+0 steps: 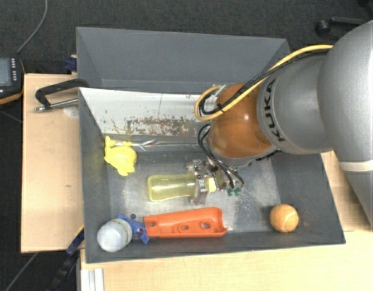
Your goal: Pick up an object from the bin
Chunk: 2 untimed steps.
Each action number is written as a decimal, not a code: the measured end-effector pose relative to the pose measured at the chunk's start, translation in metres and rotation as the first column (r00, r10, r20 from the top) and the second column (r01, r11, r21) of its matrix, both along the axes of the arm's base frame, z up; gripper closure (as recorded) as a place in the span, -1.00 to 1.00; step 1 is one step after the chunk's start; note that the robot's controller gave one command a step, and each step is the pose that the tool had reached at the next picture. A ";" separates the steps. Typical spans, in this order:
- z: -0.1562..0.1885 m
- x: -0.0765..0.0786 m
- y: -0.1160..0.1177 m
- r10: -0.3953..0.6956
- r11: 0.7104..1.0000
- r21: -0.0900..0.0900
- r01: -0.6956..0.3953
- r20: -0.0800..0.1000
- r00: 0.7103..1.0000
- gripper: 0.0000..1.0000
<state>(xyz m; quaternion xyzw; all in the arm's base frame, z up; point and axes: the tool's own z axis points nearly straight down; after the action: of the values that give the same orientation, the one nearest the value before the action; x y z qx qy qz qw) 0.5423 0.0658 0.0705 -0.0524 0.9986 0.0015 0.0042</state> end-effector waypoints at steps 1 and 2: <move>0.000 0.000 0.000 0.000 1.000 0.000 0.000 0.001 1.000 -1.00; 0.000 0.000 0.000 0.000 1.000 0.000 0.000 0.000 1.000 1.00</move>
Offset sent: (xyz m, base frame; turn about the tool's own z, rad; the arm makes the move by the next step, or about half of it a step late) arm 0.0000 0.0000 0.0000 0.0000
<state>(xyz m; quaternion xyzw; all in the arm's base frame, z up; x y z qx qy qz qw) 0.5424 0.0658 0.0706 -0.0524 0.9986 0.0013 0.0045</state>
